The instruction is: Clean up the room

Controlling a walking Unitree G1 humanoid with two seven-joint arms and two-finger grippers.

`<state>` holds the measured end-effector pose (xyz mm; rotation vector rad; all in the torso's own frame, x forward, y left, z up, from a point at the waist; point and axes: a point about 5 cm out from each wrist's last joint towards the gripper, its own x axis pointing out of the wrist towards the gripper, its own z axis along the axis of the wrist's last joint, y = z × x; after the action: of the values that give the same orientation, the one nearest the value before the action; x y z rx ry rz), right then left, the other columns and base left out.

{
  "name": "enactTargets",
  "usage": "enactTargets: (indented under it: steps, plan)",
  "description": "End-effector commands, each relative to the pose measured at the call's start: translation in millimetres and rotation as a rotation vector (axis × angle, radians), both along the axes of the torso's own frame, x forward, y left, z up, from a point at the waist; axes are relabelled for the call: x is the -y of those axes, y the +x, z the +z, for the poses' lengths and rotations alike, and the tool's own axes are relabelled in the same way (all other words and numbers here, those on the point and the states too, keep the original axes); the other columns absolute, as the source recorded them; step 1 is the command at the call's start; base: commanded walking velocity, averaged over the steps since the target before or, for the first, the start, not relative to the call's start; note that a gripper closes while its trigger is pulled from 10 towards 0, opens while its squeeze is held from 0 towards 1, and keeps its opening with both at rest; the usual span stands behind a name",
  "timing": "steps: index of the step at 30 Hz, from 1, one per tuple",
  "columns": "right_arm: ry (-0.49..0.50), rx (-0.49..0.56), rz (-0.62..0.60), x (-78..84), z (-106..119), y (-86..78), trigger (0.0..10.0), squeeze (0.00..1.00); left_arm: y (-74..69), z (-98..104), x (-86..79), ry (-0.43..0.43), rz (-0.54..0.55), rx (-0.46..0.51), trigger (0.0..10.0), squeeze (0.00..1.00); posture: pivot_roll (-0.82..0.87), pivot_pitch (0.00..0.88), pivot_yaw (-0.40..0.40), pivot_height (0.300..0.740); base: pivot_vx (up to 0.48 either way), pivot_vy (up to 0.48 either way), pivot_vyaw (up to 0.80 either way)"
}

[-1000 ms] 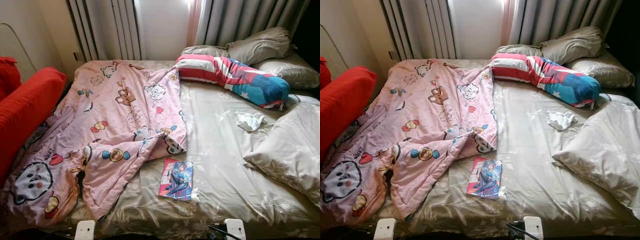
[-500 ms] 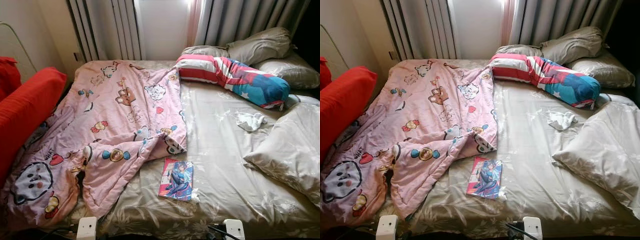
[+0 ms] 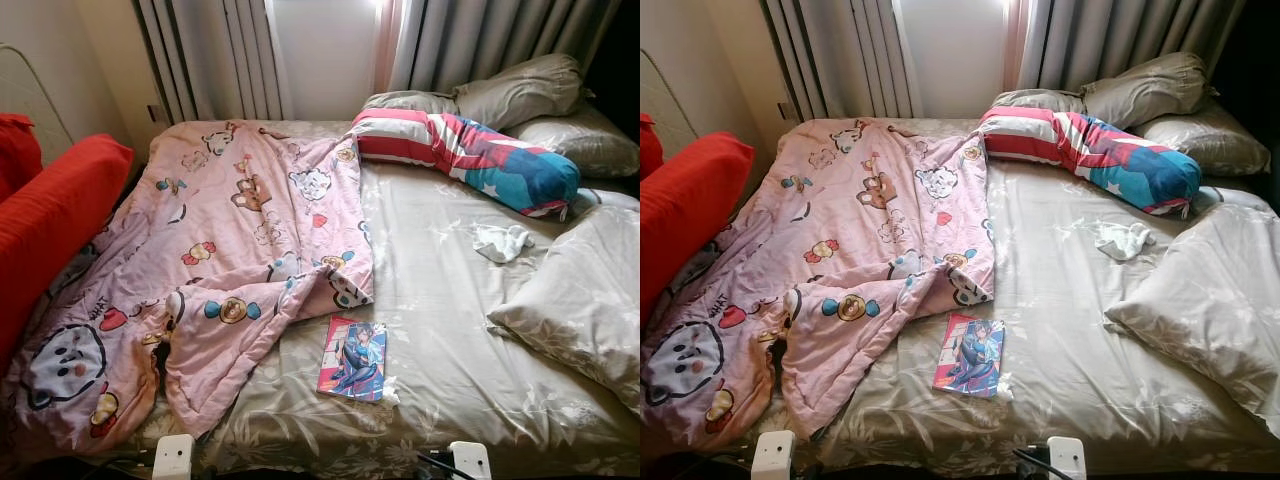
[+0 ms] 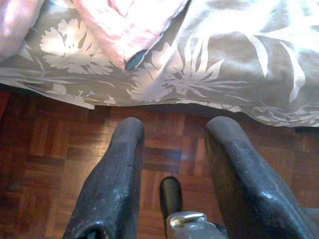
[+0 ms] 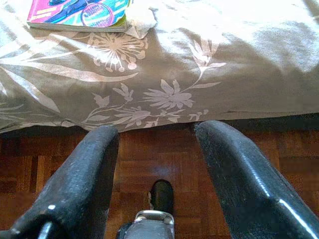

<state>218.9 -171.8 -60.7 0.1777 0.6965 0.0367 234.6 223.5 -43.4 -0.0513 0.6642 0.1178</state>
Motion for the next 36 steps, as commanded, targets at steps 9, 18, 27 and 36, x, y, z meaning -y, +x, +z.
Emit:
enactTargets:
  steps: [9,18,27,36]
  plan:
    - [0.002,-0.015,-0.016,1.7,-3.4,-6.0,10.0,0.0,-8.1,-4.1,-5.3,-0.001,0.021,-0.018,10.0,0.0,0.02,0.175,0.018,0.74,0.0,0.0,0.0]
    - [0.004,-0.021,-0.017,1.1,-4.1,-6.9,10.0,0.0,-7.9,-4.0,-6.2,-0.001,0.021,-0.023,10.0,0.0,0.02,0.177,0.022,0.74,0.0,0.268,0.0]
    - [0.005,-0.025,-0.018,0.2,-4.6,-7.4,10.0,0.0,-6.2,-2.8,-4.9,0.006,0.004,-0.012,10.0,0.0,0.02,0.177,0.023,0.74,0.0,0.031,0.0]
    - [0.007,-0.022,-0.019,0.2,-4.3,-6.8,10.0,0.0,-5.9,-2.9,-3.3,-0.002,0.003,-0.011,10.0,0.0,0.02,0.176,0.023,0.74,0.0,0.0,0.0]
